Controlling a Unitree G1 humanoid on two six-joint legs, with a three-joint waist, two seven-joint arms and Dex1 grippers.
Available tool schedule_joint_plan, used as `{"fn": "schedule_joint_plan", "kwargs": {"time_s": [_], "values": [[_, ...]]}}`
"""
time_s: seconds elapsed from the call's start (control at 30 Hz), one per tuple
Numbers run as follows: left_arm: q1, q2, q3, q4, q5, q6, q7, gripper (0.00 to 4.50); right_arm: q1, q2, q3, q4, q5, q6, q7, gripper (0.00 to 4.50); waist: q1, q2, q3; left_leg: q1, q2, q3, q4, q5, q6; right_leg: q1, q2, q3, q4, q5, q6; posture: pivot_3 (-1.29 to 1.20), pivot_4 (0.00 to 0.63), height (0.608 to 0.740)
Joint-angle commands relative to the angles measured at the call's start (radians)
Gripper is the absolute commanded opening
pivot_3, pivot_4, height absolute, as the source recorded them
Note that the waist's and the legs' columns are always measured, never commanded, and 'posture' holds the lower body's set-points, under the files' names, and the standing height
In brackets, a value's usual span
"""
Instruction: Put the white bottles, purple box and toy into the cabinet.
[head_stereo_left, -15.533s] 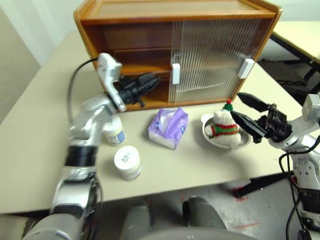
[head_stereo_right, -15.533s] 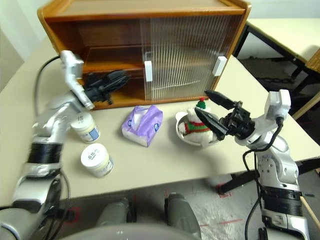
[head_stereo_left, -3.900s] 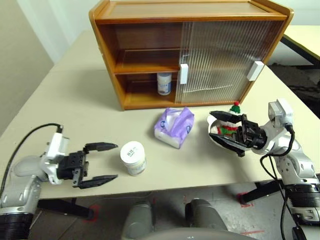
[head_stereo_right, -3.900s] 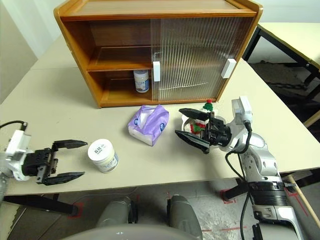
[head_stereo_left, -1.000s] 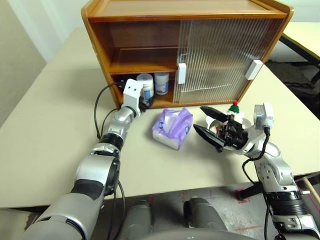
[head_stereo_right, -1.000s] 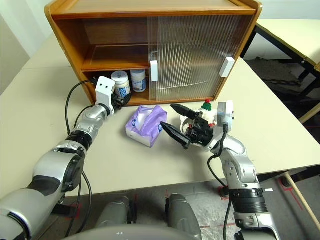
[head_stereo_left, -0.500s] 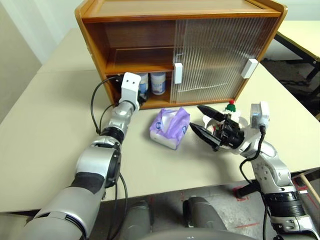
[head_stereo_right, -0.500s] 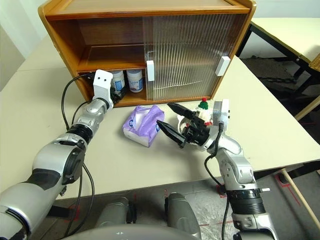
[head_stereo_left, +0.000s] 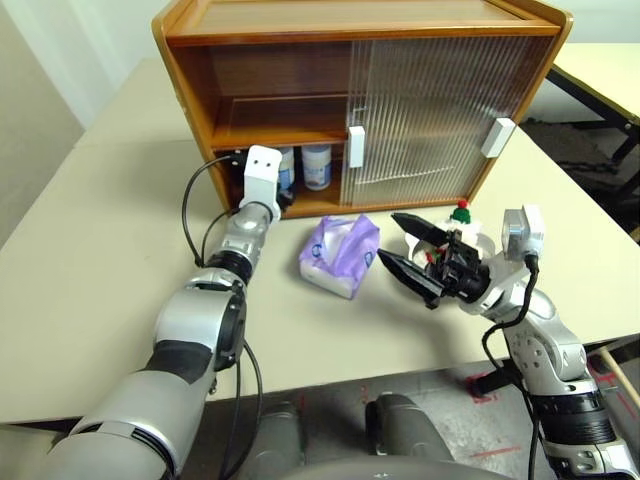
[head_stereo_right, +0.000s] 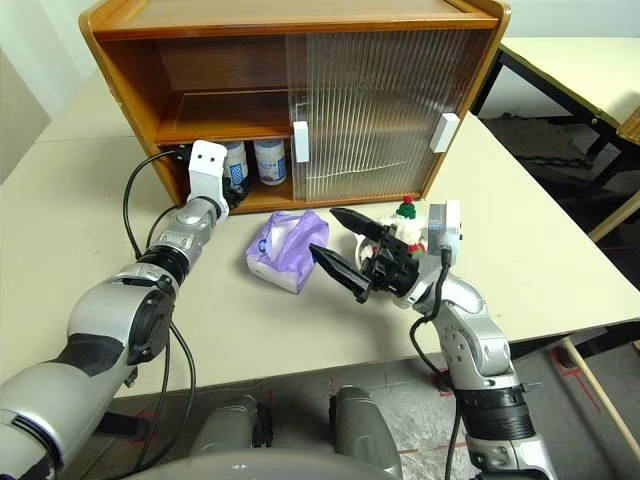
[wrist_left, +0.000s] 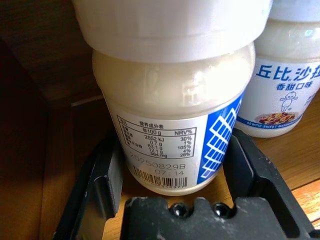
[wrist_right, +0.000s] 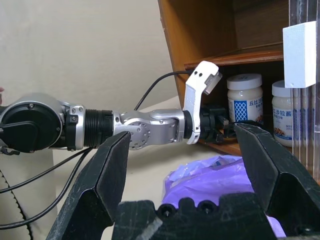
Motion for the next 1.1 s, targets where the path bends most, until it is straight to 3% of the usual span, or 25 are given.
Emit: {"fn": "schedule_joint_plan", "kwargs": {"time_s": [0.03, 0.17, 0.47, 0.77, 0.93, 1.1], "values": [[-0.001, 0.002, 0.016, 0.020, 0.006, 0.023, 0.010, 3.14, 0.011, -0.007, -0.006, -0.026, 0.012, 0.010, -0.008, 4.50, 0.000, 0.000, 0.000, 0.000, 0.000, 0.000, 0.000, 0.000, 0.000, 0.000, 0.000, 0.000, 0.000, 0.000, 0.000, -0.07, 0.000, 0.740], [0.004, -0.006, 0.031, 0.022, -0.006, 0.041, 0.003, 4.48, 0.013, -0.009, -0.009, -0.028, 0.014, 0.010, -0.011, 4.50, -0.002, 0.000, -0.001, 0.000, 0.000, 0.000, 0.000, 0.000, 0.000, 0.000, 0.000, 0.000, 0.000, 0.000, 0.000, -0.07, 0.000, 0.740], [0.020, -0.006, 0.054, 0.014, -0.009, 0.038, -0.017, 4.48, -0.008, -0.002, -0.005, -0.009, 0.008, 0.004, -0.007, 4.50, -0.005, -0.001, -0.002, 0.001, 0.000, 0.000, 0.000, 0.000, 0.000, 0.000, 0.000, 0.000, 0.001, 0.000, -0.001, -0.06, 0.000, 0.740], [0.091, -0.035, 0.089, -0.102, -0.080, -0.019, -0.161, 4.48, -0.005, 0.002, 0.006, 0.001, 0.004, 0.003, 0.003, 4.50, -0.001, -0.001, -0.003, 0.001, 0.000, 0.000, 0.000, 0.000, 0.000, 0.000, 0.000, 0.000, 0.001, 0.001, -0.001, -0.02, 0.000, 0.740], [0.223, -0.046, 0.073, -0.393, -0.130, 0.042, -0.230, 4.48, -0.024, 0.004, 0.014, 0.024, 0.005, 0.010, 0.020, 4.50, 0.002, -0.001, -0.004, 0.001, 0.000, 0.000, 0.000, 0.000, 0.000, 0.001, 0.000, 0.001, 0.002, 0.001, -0.001, 0.00, 0.000, 0.740], [0.460, -0.022, 0.040, -0.873, -0.178, 0.284, -0.265, 4.48, -0.043, 0.002, 0.008, 0.040, 0.009, 0.008, 0.031, 4.50, 0.001, 0.000, -0.005, 0.002, 0.001, 0.000, 0.000, 0.000, 0.000, 0.001, 0.000, 0.002, 0.003, 0.001, -0.001, 0.00, 0.000, 0.740]]}}
